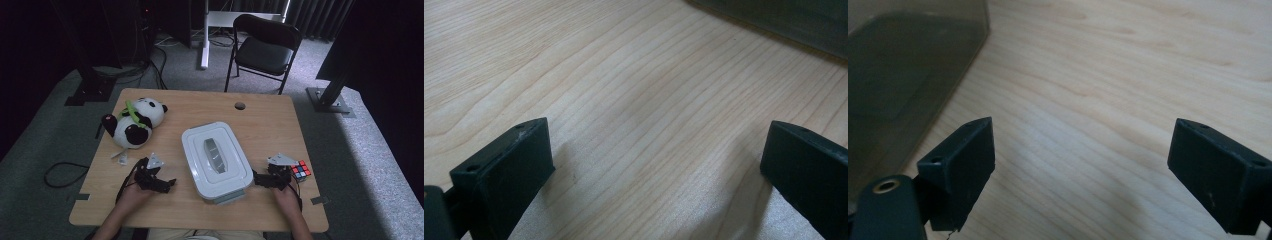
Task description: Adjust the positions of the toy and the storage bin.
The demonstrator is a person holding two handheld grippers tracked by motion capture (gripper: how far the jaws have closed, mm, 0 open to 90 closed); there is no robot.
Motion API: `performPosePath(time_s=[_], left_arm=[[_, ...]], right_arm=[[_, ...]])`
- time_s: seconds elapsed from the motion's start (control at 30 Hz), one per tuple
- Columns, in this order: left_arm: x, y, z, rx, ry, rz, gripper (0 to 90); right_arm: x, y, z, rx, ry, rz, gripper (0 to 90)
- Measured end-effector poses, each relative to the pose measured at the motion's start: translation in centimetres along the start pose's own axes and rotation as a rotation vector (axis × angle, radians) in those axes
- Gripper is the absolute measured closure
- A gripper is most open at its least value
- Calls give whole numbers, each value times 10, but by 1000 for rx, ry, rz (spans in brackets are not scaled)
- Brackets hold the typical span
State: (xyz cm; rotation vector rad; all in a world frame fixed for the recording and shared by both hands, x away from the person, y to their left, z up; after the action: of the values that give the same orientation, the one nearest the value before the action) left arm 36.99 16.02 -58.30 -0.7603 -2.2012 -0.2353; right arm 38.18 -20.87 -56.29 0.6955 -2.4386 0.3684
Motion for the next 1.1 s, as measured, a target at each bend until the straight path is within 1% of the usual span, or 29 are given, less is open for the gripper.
performPosePath(time_s=[0.07,0.1,0.2,0.23,0.4,0.43,0.53,0.67,0.7,0.73,0.9,1.1], left_arm=[[0,0,0,1,0,0,9],[0,0,0,1,0,0,9],[1,0,1,-2,-1,3,9],[1,0,1,-3,0,4,9],[1,0,1,-10,2,10,9],[1,1,2,-11,2,11,9],[2,1,2,-13,1,12,9],[2,0,2,-13,0,14,9],[2,0,2,-13,0,14,9],[2,0,2,-14,0,15,9],[2,0,2,-17,2,16,10],[4,0,3,-25,16,21,11]], right_arm=[[-2,1,1,0,-2,-7,115],[-5,2,3,4,6,-13,115],[-9,2,5,15,16,-5,115],[-9,2,6,17,20,-13,134],[-11,2,7,8,46,-30,135],[-11,1,8,9,51,-23,135],[-13,1,8,8,66,-28,137],[-15,2,10,17,97,-28,137],[-15,2,10,17,97,-28,137],[-16,3,12,13,121,-43,137],[-17,3,12,10,123,-44,134],[-17,3,12,13,125,-47,126]])
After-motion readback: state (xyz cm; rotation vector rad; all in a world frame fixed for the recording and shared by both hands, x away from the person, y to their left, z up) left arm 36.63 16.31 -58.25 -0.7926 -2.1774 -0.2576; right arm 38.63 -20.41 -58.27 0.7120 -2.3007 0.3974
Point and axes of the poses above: each handheld gripper's, and its own axes: x roughly backward along the jaws, z roughly out of its underside, y roughly to its left, the point moved 8 cm from there along -x, roughly forward along the jaws, and after that the axes turned 7 degrees about x, right-handed, at the moved point
